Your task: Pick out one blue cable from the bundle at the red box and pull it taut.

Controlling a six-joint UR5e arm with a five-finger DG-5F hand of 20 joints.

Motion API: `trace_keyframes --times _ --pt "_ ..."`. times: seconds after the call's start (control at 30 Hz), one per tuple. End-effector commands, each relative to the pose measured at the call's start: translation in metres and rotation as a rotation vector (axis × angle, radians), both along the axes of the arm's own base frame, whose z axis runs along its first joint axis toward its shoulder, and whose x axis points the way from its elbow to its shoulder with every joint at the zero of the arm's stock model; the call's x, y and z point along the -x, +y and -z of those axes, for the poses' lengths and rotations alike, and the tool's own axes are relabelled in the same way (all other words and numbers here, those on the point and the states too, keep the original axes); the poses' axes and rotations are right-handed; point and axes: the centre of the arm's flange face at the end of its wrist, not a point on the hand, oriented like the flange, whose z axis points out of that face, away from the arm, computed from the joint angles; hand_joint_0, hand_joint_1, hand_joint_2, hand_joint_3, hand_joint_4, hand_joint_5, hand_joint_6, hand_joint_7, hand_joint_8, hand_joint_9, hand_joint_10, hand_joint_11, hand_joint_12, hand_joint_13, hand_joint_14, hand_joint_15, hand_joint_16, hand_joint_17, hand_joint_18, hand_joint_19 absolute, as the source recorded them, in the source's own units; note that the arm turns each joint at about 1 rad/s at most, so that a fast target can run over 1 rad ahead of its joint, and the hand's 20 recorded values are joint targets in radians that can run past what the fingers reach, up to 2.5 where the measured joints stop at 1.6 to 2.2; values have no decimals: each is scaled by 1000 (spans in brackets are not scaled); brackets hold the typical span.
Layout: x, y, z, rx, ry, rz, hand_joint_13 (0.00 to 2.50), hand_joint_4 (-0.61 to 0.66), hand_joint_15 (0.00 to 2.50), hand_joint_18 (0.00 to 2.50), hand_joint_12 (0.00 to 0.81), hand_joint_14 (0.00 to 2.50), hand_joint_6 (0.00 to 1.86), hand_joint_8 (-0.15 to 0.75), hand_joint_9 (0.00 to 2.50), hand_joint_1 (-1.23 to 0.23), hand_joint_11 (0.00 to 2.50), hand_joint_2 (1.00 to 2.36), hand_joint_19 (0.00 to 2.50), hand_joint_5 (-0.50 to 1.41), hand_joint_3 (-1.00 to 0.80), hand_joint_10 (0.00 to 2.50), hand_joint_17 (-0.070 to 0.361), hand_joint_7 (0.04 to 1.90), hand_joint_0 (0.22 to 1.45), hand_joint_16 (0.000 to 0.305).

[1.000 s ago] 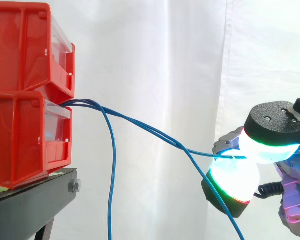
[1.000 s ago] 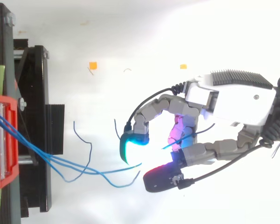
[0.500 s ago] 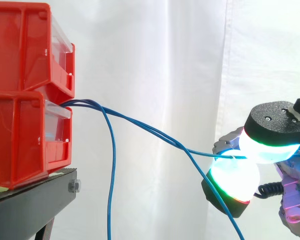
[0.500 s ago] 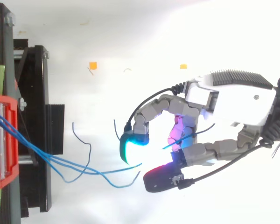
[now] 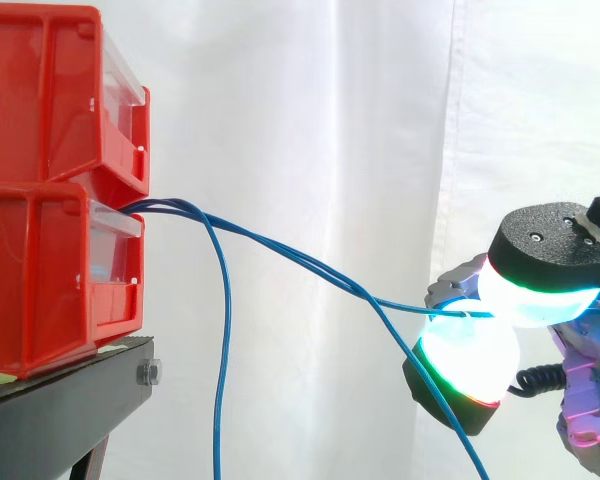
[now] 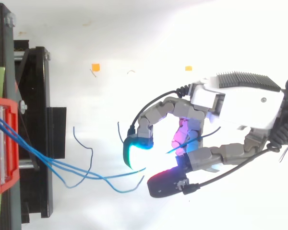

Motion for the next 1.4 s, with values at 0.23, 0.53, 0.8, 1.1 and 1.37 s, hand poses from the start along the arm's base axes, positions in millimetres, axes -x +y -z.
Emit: trace_keyframes --times 0.23,0.53,0.8,1.1,1.37 --pt "0 0 0 0 0 1 1271 -111 1091 980 375 25 873 272 1718 -699 1376 1007 889 -29 -134 19 132 976 604 59" --pt "0 0 1 0 1 1 1251 -113 1075 970 374 26 872 270 1707 -699 1367 1007 884 -29 -132 17 133 978 603 59" --pt "0 0 1 0 1 1 1242 -112 1072 958 378 25 871 269 1696 -699 1341 1008 886 -29 -133 18 133 982 604 59" --pt "0 0 0 0 0 1 1229 -111 1055 950 377 25 871 274 1681 -700 1341 1009 887 -30 -136 20 132 979 604 59" --pt "0 1 0 0 0 -1 1227 -109 1053 946 374 24 871 269 1682 -699 1320 1008 879 -30 -137 18 132 978 605 59"
